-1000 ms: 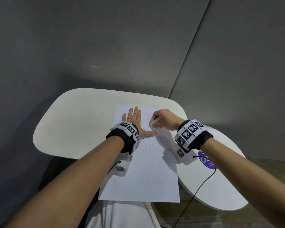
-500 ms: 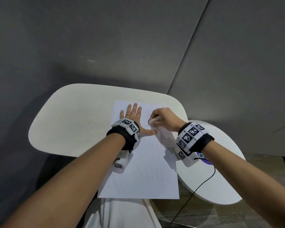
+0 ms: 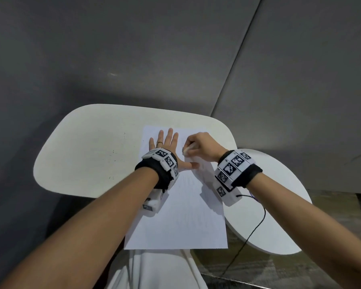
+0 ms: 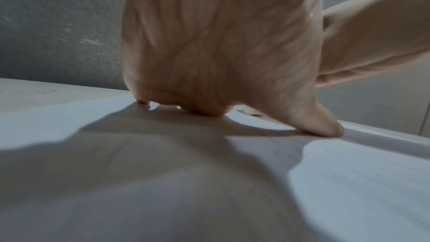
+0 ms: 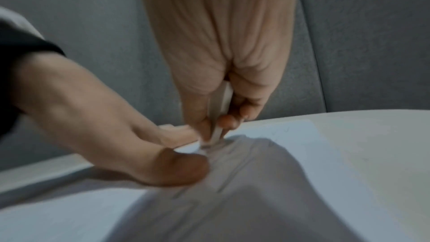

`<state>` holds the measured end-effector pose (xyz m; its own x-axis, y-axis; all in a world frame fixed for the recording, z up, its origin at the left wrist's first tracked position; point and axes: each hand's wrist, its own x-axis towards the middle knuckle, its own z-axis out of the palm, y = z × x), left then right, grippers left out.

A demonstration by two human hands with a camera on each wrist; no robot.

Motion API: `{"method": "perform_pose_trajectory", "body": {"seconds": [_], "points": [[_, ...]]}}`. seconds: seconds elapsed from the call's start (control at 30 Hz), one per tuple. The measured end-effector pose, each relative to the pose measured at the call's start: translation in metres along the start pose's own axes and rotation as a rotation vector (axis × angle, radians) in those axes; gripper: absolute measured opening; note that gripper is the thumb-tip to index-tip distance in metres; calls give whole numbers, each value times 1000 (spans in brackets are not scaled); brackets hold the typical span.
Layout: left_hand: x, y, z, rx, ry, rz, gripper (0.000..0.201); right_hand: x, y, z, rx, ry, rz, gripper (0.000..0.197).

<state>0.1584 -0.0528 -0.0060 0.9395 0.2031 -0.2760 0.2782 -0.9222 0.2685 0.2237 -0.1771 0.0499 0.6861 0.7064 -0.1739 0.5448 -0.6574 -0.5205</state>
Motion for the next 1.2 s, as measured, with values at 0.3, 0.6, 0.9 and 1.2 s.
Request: {"method": "perform_pose_trajectory", "body": {"seconds": [0.3,0.6,0.9,1.2], "points": [[1,-1,1,-32,27,-6,132,13,1,0,-15,54,30,8],[-5,0,0,-55,55,-8,137,48,-13,-10,-106,118,84,15],[-4,-1,1,-43,45,-12,138,47,-9,-16,-95,124,104,15],[-4,-2,1,-33,27,-8,134,34,-3,-20,-107,33,52,14]]}}
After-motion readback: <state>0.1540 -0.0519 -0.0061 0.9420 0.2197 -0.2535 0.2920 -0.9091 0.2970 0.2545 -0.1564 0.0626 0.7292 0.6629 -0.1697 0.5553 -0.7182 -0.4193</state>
